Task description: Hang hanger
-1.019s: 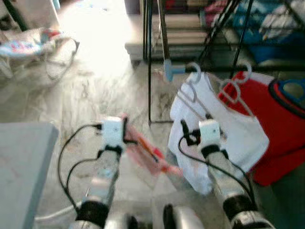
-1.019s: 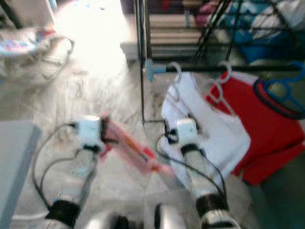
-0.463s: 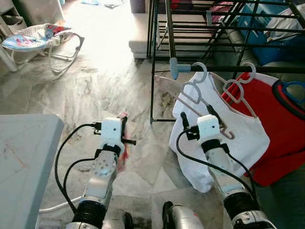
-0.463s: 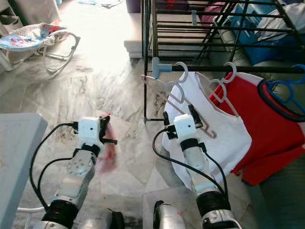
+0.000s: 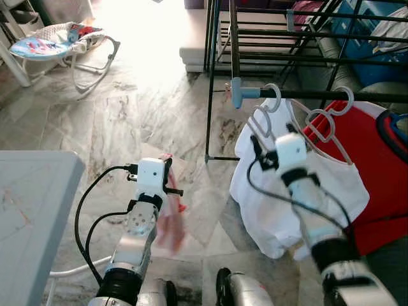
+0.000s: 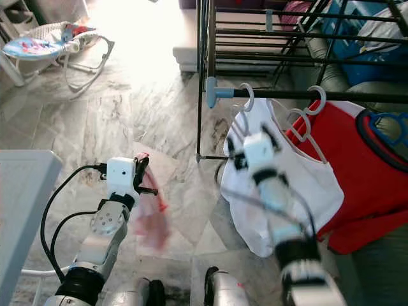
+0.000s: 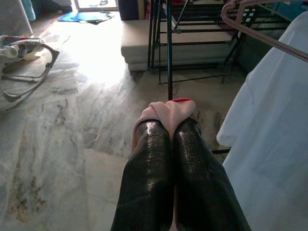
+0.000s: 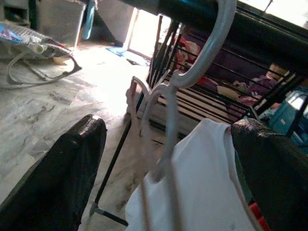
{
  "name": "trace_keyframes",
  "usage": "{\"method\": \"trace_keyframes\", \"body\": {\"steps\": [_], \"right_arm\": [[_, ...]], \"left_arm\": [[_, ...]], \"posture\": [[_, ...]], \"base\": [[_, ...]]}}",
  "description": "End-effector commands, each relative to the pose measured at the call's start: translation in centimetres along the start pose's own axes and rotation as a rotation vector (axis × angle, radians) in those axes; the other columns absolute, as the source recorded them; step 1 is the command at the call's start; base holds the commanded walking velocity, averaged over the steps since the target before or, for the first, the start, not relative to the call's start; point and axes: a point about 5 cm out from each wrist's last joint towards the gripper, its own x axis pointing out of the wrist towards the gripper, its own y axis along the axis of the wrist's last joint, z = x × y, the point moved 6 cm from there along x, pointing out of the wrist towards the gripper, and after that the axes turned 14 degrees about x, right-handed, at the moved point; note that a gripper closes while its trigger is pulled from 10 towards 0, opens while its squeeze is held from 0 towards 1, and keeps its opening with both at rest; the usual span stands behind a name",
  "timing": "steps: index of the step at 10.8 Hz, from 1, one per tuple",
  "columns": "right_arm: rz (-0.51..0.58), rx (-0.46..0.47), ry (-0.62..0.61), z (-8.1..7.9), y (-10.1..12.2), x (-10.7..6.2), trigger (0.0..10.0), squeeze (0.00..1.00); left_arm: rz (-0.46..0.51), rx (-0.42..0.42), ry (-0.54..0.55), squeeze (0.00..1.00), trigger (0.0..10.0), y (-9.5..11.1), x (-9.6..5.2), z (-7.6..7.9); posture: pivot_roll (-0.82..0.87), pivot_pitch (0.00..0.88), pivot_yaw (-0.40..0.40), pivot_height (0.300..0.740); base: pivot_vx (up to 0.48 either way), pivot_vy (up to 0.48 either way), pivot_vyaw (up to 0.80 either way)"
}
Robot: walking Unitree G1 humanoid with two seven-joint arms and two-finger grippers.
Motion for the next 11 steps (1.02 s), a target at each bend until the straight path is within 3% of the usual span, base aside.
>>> {"method": "trace_keyframes", "body": {"steps": [1, 2, 3, 4, 8, 11], "right_arm": [[-0.076, 0.000, -0.011, 0.9, -1.5, -0.4, 10.0, 0.00], [-0.180, 0.020, -0.045, 2.1, -3.2, -0.4, 10.0, 0.00], [-0.234, 0.047, -0.019, 1.9, -4.1, -0.5, 10.0, 0.00], [-0.318, 0.094, 0.043, 0.7, -5.6, -0.5, 0.0, 0.00], [-0.355, 0.087, 0.111, -0.8, -5.7, 0.5, 0.0, 0.00], [-0.356, 0.050, 0.103, 0.6, -4.2, 2.1, 0.0, 0.00]], "left_arm": [[0.011, 0.013, -0.004, 0.00, 10.0, 0.5, 0.2, 0.0], [0.001, 0.017, 0.001, 0.00, 10.0, 0.3, 0.1, -0.2], [-0.003, 0.017, 0.001, 0.00, 10.0, 0.1, 0.1, -0.2], [-0.020, 0.020, -0.013, 0.00, 10.0, -0.2, -0.1, 0.2], [-0.048, 0.044, -0.046, 0.00, 10.0, -0.7, -0.1, 0.7], [-0.050, 0.044, -0.062, 0.00, 10.0, -0.6, 0.1, 1.4]], "posture": [[-0.02, 0.178, 0.000, 0.740], [-0.01, 0.176, -0.003, 0.740], [-0.01, 0.176, -0.004, 0.740], [-0.01, 0.179, -0.005, 0.740], [0.00, 0.171, -0.003, 0.740], [-0.01, 0.165, -0.006, 0.740]], "base": [[0.000, 0.000, 0.00], [0.000, 0.000, 0.00], [0.000, 0.000, 0.00], [0.000, 0.000, 0.00], [0.000, 0.000, 0.00], [0.000, 0.000, 0.00]]}}
